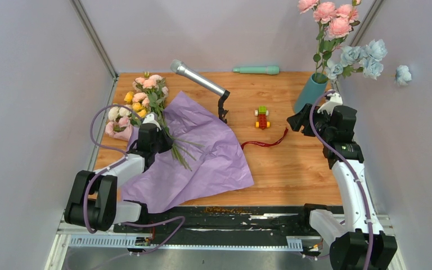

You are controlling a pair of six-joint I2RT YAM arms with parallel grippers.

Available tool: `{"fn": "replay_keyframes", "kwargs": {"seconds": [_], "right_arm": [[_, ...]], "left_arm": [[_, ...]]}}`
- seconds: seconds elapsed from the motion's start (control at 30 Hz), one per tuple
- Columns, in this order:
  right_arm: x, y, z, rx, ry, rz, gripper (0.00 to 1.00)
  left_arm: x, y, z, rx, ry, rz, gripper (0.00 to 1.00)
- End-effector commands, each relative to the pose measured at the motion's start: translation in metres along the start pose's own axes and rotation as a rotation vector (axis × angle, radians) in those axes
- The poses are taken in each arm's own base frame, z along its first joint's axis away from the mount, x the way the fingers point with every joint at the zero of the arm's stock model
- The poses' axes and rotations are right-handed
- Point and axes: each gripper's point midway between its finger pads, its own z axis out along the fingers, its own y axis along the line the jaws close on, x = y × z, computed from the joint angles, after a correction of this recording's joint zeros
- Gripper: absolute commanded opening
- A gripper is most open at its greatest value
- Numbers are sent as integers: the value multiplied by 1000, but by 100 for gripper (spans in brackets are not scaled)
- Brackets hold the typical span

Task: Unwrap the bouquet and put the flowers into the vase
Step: Pick up the fake flower from the wrapping paper.

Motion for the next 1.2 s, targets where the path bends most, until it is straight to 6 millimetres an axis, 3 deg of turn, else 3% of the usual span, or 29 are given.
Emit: {"fn": "replay_keyframes", "kwargs": {"seconds": [0.0, 0.8, 1.17], "right_arm": [[-2, 2, -1, -13, 0, -6, 63], [-2, 4, -2, -17, 6, -5, 63], [-2, 4, -2, -19, 8, -5, 63]], "left_arm": [[-16, -11, 5, 30, -43, 14, 27], [0, -2, 20, -5, 6, -18, 26], [3, -1, 25, -17, 26, -55, 18]]}}
